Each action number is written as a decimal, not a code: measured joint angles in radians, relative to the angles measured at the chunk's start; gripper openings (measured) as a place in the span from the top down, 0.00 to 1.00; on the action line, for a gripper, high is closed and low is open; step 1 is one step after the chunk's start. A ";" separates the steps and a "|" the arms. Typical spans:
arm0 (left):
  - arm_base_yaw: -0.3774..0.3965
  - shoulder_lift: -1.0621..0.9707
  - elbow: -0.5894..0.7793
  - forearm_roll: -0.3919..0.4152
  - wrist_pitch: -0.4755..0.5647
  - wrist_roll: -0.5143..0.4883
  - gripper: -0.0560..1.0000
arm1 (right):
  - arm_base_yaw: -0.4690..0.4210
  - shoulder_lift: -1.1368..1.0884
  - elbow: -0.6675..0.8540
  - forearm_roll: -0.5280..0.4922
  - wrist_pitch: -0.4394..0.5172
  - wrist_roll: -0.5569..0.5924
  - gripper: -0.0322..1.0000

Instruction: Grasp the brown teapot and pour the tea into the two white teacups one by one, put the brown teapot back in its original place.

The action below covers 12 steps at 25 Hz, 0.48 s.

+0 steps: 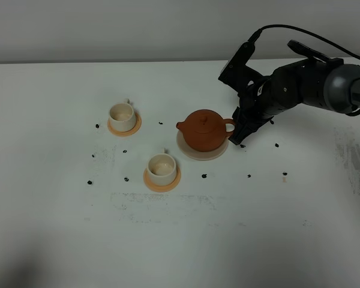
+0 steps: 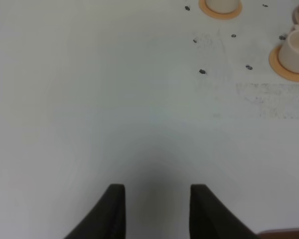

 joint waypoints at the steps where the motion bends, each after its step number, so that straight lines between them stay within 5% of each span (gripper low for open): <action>1: 0.000 0.000 0.000 0.000 0.000 0.000 0.66 | 0.001 0.000 0.000 0.000 0.005 -0.004 0.61; 12: 0.000 0.000 0.000 0.000 0.000 0.000 0.66 | 0.005 -0.007 0.000 0.008 0.071 -0.062 0.61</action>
